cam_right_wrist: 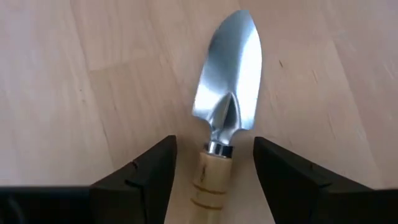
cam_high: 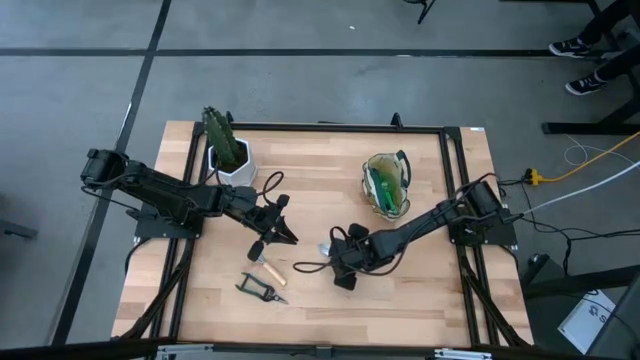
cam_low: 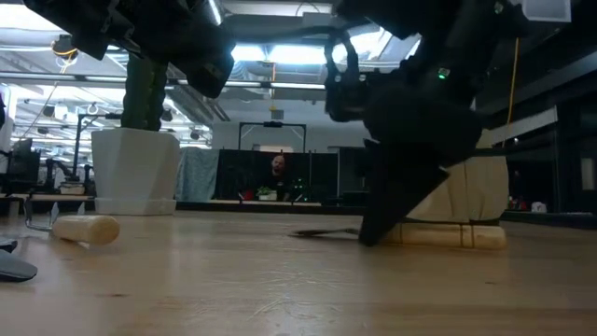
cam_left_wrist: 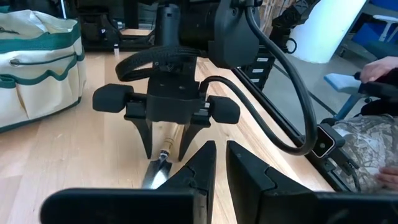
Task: Pick & Place Garden tools in Gardening bag
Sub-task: Put the trowel into the gardening bag
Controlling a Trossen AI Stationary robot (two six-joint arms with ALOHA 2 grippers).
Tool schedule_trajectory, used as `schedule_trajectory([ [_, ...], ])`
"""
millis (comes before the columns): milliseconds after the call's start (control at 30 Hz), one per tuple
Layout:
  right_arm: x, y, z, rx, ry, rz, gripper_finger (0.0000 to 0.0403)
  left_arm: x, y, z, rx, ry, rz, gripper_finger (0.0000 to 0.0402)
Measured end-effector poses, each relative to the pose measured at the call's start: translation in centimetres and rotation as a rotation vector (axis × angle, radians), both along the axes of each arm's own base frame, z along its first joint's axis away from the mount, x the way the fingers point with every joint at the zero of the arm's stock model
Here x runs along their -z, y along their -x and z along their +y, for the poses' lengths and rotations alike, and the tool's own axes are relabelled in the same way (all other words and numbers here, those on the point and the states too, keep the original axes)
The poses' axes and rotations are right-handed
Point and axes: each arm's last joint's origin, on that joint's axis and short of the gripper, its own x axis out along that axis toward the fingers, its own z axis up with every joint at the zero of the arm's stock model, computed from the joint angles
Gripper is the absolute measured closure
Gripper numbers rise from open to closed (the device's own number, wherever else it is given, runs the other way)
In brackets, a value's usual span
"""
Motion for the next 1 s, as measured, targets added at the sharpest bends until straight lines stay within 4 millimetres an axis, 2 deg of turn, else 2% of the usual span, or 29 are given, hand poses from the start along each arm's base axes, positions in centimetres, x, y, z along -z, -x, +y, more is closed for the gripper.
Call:
schedule_trajectory([
  [333,0.3,-0.2,-0.3,0.034,-0.025,0.006,0.0196,0.0,0.0,0.0,0.0,0.0,0.0,0.037],
  [467,0.4,-0.2,-0.4,0.03,-0.037,0.016,0.0235,0.0,0.0,0.0,0.0,0.0,0.0,0.037],
  [733,0.4,-0.2,-0.3,0.018,-0.071,0.025,0.0345,0.0,0.0,0.0,0.0,0.0,0.0,0.037],
  [867,0.4,-0.3,0.1,-0.016,-0.082,0.009,0.0349,0.0,0.0,0.0,0.0,0.0,0.0,0.037],
  [1000,-0.1,0.0,1.3,-0.124,-0.072,-0.018,0.0349,0.0,0.0,0.0,0.0,0.0,0.0,0.037],
])
